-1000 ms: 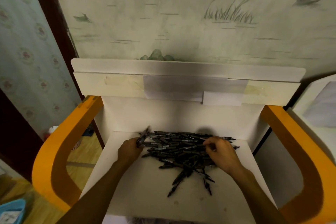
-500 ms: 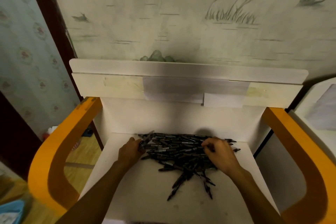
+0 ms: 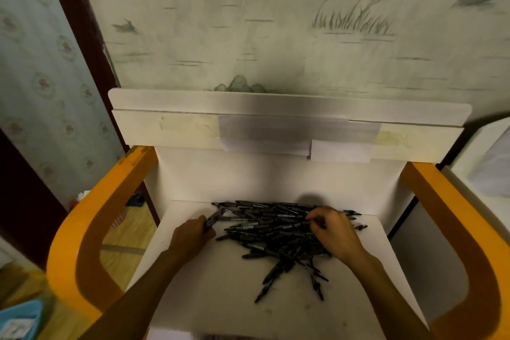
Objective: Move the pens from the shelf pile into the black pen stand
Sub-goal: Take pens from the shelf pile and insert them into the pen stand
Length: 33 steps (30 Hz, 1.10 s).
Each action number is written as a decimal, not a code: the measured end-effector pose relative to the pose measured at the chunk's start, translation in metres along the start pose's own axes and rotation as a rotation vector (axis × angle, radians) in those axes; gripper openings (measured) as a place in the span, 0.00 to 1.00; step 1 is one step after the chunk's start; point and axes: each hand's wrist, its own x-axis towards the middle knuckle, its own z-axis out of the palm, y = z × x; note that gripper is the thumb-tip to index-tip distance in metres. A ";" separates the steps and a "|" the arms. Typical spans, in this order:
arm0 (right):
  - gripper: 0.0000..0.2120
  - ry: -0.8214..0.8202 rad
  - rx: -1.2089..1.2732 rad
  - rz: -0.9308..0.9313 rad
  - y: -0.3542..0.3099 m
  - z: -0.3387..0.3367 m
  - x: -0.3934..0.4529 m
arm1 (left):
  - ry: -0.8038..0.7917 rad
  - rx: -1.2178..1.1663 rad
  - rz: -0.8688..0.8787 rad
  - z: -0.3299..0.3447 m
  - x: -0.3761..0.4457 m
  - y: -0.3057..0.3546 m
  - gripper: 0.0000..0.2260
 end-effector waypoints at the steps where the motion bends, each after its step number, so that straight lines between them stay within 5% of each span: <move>1: 0.09 -0.001 0.005 0.001 -0.002 0.001 0.000 | 0.027 -0.085 -0.059 -0.001 -0.003 0.000 0.08; 8: 0.07 -0.007 0.023 -0.037 -0.021 0.008 0.003 | 0.262 -0.788 -0.201 0.001 -0.018 0.016 0.12; 12: 0.07 -0.014 0.030 -0.058 -0.025 0.013 0.004 | 0.338 -0.994 -0.226 -0.001 -0.023 0.034 0.15; 21: 0.08 -0.012 -0.010 -0.075 -0.026 0.013 -0.006 | 0.422 -1.072 -0.174 0.002 -0.040 0.046 0.13; 25: 0.08 -0.016 -0.039 -0.058 -0.026 0.013 -0.014 | 0.423 -1.059 -0.244 0.012 -0.051 0.041 0.20; 29: 0.08 -0.015 -0.034 -0.043 -0.028 0.011 -0.021 | 0.381 -1.011 -0.269 0.018 -0.054 0.039 0.13; 33: 0.09 0.001 -0.040 -0.036 -0.032 0.006 -0.029 | 0.504 -1.059 -0.289 0.017 -0.056 0.042 0.08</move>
